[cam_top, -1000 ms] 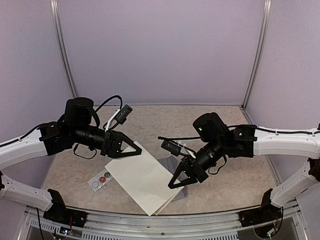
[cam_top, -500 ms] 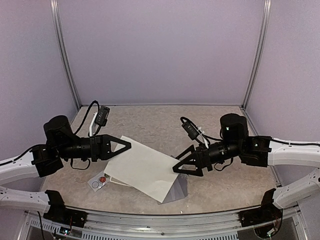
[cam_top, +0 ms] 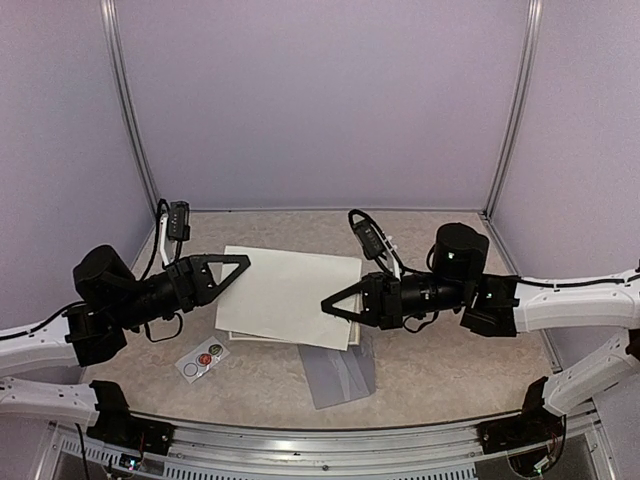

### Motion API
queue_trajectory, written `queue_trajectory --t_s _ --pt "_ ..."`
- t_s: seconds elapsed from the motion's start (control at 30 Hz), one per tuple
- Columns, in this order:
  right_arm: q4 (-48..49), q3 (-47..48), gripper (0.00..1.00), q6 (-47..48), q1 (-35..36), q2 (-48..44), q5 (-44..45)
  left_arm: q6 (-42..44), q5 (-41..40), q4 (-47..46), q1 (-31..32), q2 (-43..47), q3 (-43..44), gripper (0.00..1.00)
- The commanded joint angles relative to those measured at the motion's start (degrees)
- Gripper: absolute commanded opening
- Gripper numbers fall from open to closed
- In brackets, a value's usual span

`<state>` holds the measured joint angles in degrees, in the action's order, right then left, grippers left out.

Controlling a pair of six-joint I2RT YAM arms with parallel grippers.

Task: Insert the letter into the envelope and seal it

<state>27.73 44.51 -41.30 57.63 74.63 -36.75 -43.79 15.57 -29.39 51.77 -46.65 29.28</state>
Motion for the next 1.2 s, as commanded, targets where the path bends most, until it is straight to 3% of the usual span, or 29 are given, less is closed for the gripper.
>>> queue_trajectory --t_s 0.0,0.07,0.1,0.23,0.4,0.6,0.9,1.17 --pt "-7.99 4.67 0.00 4.65 -0.75 0.25 -0.10 1.81 -0.87 7.99 0.37 0.25 2.01 0.28" --pt "-15.58 6.62 0.00 8.67 -1.64 -0.32 -2.68 4.66 -0.95 16.22 -0.34 2.26 4.23 0.58" --pt "-19.66 7.98 0.00 10.91 -1.90 -0.43 -4.32 6.03 -0.09 20.50 -1.25 3.32 5.53 0.66" --pt "-38.21 14.39 0.00 19.87 -2.06 0.48 -10.53 13.04 5.94 37.06 -5.95 3.95 12.55 0.87" --pt "-55.80 21.99 0.00 28.50 -1.84 4.03 -13.42 21.51 10.90 51.82 -6.88 -1.41 21.35 0.98" --pt "-63.68 27.08 0.00 32.93 -1.39 6.98 -15.14 25.66 14.94 57.84 -1.13 -8.93 28.25 0.94" --pt "-70.66 32.64 0.00 37.16 -0.43 10.83 -14.42 23.99 18.19 55.26 3.96 -14.53 28.45 0.65" --pt "-74.44 35.92 0.00 39.46 0.47 12.59 -13.35 23.22 19.80 51.88 4.92 -17.07 27.85 0.48"
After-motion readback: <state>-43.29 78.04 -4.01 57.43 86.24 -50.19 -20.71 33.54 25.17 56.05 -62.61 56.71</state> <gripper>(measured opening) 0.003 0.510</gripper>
